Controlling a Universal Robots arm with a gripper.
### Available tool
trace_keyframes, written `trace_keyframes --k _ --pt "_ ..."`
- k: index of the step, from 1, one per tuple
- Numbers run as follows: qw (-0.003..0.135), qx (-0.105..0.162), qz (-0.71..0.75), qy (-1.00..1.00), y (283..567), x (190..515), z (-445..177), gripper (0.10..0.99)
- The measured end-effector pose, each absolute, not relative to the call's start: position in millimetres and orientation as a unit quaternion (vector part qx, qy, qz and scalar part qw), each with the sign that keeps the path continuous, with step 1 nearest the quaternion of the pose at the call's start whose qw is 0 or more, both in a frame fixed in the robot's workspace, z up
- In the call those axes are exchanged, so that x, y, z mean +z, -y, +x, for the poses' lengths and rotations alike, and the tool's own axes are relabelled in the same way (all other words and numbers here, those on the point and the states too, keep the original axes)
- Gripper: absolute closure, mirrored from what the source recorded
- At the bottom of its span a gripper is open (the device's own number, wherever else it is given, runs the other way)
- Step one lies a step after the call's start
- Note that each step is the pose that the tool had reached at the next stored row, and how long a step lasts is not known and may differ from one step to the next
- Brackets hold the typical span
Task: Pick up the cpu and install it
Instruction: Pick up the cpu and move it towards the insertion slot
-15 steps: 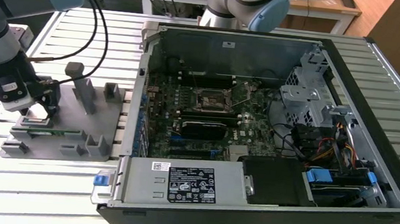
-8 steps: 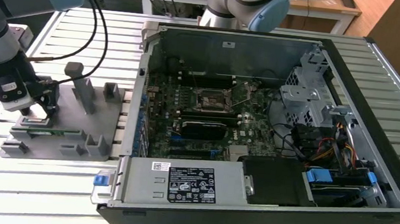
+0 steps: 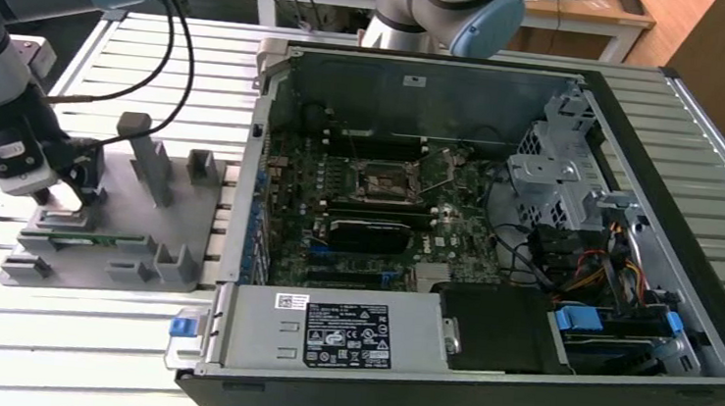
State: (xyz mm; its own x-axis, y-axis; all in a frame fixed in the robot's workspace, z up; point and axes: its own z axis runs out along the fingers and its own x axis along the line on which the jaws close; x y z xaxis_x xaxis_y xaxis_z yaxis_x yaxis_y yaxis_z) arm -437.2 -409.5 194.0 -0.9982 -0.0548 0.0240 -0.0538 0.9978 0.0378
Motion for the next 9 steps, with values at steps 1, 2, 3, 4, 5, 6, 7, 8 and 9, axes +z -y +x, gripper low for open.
trace_keyframes --k 1,2,3,4,5,6,7,8,9 --pt "0.013 -0.019 0.027 0.999 409.5 194.9 -437.2 0.545" --pt "0.013 -0.019 0.027 0.999 409.5 195.8 -437.2 0.545" --pt "0.013 -0.019 0.027 0.999 409.5 196.5 -437.2 0.545" --pt "0.013 -0.019 0.027 0.999 409.5 197.3 -437.2 0.545" --pt "0.013 -0.019 0.027 0.999 409.5 198.1 -437.2 0.545" --pt "0.012 -0.019 0.027 0.999 409.5 198.4 -437.2 0.545" --pt "0.012 -0.019 0.027 0.999 409.5 198.5 -437.2 0.545" --pt "0.012 -0.019 0.027 0.999 409.5 198.5 -437.2 0.545" --pt "0.012 -0.019 0.027 0.999 409.5 198.5 -437.2 0.545"
